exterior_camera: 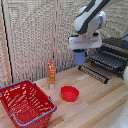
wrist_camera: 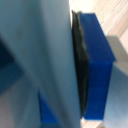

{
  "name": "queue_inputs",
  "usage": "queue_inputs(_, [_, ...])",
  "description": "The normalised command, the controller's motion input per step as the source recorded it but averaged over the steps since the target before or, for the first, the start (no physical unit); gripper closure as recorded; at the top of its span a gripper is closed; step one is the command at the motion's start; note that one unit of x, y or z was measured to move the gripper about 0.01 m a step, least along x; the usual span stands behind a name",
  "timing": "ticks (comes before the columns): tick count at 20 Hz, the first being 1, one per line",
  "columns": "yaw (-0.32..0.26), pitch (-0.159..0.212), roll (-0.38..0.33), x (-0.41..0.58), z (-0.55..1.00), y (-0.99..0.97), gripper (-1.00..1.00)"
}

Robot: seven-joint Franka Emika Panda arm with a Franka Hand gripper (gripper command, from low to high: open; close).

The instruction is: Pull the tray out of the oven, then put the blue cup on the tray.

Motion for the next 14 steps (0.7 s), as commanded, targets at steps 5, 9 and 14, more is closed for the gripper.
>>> queue_inputs(5, [-0.184,-0.056,0.000,0.258,0.51,-0.53,1.00])
queue_inputs(9, [-0.095,-0.028,0.015,0.151,0.43,-0.87,1.00])
queue_inputs(14, [-0.032,-0.003,0.027,0.014,0.34,-1.00,1.00])
